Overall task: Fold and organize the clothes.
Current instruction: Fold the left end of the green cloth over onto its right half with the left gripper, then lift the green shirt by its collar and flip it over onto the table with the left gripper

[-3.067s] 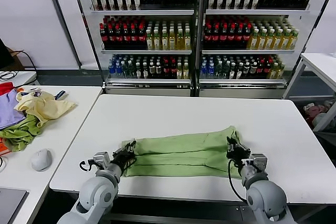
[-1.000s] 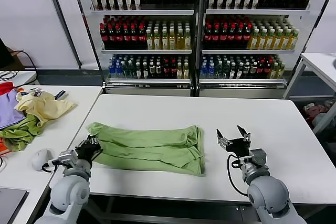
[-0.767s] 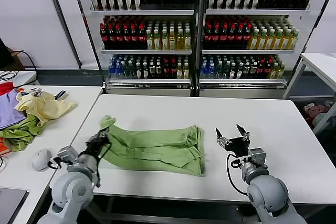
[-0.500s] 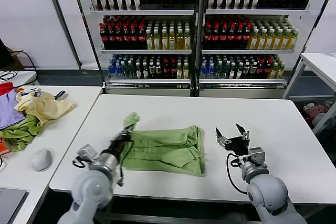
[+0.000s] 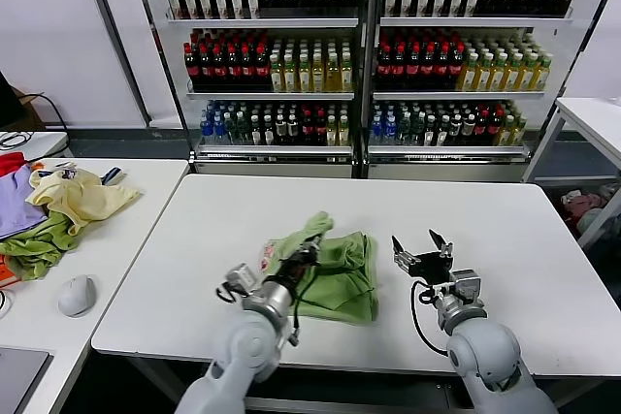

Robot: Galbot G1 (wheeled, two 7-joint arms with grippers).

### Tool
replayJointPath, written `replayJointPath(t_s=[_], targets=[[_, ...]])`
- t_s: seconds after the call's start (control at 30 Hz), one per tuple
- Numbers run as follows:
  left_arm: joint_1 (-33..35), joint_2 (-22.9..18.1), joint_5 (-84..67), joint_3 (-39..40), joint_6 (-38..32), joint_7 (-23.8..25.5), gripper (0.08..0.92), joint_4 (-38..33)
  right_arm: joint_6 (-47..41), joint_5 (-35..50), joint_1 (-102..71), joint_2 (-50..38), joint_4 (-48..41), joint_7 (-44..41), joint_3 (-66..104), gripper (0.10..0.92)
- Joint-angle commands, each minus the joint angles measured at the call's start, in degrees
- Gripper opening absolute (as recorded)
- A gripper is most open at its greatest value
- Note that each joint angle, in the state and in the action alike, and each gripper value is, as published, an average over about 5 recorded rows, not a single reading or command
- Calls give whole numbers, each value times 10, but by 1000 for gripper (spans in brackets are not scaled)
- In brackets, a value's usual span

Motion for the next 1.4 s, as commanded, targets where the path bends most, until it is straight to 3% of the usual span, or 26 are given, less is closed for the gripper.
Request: replayJointPath(t_s=[0.03,0.2,0.47,0.7,0.9,1.17,1.4], targets=[[-32,-42,71,64,-2,20,234,65,-1,3,8,5,-7,1,-5,823],[-30,-37,87,63,5,33,380,63,-1,4,10,4,-9,2,-3,823],[24,-26,96,38,-4,37,605,-40,0,3,9,5,-17,1,1,823],[45,28,282,-32,-46,-14,794,-19,0,0,11,11,-16,1,1,823],[67,59,364,-59,17,-50,822,5,5,-12,12,16,-21,-1,0,823],[65,44,402,-30,88,-56,823,36,5,-24,13,23,-17,-1,-1,823],[51,35,389,-20,103,-75,823,74,4,-31,0,26,-3,-1,5,823]])
